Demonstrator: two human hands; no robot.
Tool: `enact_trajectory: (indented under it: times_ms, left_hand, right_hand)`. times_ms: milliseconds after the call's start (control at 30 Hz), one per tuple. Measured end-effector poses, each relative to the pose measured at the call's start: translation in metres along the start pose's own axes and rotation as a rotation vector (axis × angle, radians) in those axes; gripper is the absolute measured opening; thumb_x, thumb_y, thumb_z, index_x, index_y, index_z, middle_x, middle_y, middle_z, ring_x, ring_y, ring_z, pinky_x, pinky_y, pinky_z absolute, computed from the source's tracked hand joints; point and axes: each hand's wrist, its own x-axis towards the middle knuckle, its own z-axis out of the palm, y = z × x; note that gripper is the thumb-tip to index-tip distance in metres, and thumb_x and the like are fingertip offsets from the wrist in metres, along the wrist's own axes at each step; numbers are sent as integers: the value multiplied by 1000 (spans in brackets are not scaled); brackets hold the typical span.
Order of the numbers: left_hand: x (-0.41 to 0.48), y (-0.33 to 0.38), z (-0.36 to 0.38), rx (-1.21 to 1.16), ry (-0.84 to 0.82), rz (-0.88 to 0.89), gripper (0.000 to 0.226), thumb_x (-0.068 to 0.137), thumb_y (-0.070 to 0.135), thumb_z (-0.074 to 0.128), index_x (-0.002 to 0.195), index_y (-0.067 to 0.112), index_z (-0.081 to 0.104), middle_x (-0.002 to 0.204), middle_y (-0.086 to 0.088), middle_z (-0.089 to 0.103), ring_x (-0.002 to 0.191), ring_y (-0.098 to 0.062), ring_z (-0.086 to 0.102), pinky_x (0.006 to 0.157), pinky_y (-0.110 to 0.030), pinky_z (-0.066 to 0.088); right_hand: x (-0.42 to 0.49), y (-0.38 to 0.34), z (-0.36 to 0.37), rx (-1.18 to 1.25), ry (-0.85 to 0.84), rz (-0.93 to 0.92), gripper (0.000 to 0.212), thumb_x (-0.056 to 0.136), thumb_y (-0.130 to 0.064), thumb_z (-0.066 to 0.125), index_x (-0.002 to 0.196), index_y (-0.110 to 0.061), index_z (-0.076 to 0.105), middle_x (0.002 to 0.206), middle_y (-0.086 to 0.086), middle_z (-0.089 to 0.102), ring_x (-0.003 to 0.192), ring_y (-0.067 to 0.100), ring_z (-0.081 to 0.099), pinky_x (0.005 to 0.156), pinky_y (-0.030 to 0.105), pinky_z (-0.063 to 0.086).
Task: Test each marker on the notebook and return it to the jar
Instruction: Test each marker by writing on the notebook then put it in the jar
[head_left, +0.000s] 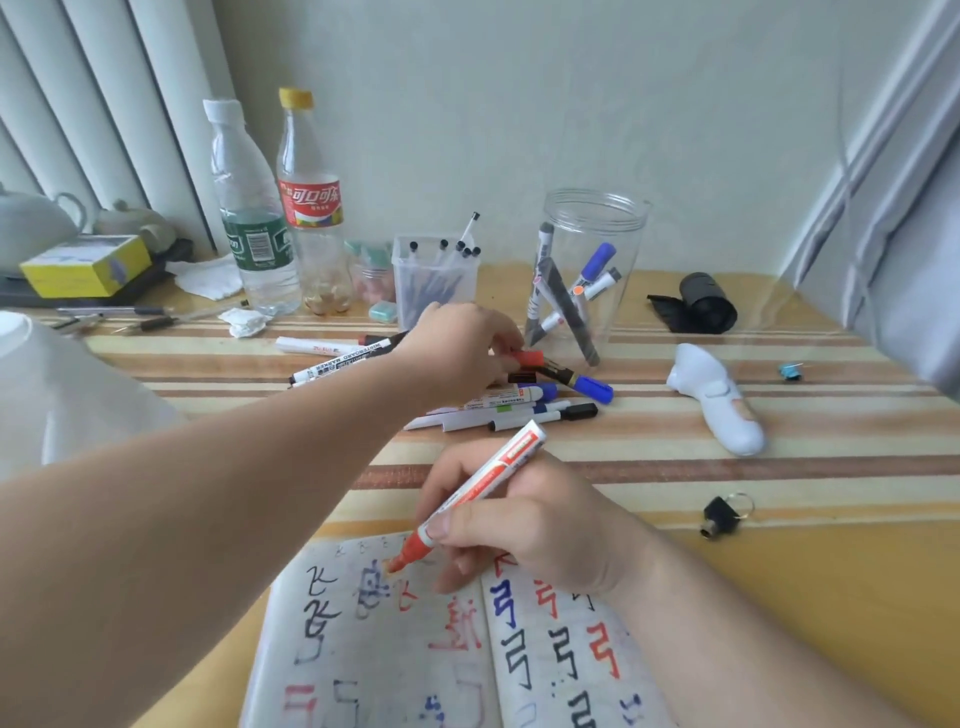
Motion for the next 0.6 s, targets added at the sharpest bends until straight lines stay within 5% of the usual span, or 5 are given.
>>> enact_trajectory:
  times_ms: [133, 233, 367, 600]
  left_hand:
    - [-52, -1, -32, -252, 220, -90, 15, 93, 30, 73, 108, 28, 75, 87, 19, 67, 76, 7, 60, 70, -6, 43]
    - [-108, -5, -37, -476, 266, -315, 4, 91, 30, 75, 93, 32, 74, 74, 12, 70, 62, -2, 63, 56, -14, 48]
    - [-165, 1, -33, -1231, 201, -591, 11, 94, 15, 72, 85, 16, 78, 79, -3, 67, 64, -16, 65, 50, -27, 52]
    - [-189, -10, -21, -1160, 117, -403, 12, 85, 24, 76, 96, 22, 78, 89, -4, 69, 72, -23, 67, 49, -34, 57]
  right_hand:
    - [2, 3, 0, 96, 7, -19, 8, 79, -10, 67, 82, -3, 69, 66, 13, 53, 58, 15, 55, 61, 36, 61]
    - [6, 4, 1, 203, 78, -49, 3, 74, -9, 65, 72, -10, 67, 60, 12, 51, 52, 16, 48, 53, 32, 56]
    - [14, 5, 3, 434, 364, -178, 8, 69, -9, 60, 64, -15, 62, 53, 9, 43, 45, 16, 39, 50, 36, 55]
    - [18, 7, 7, 562, 490, -210, 6, 72, -14, 60, 68, -19, 61, 56, 6, 46, 47, 17, 40, 42, 28, 46]
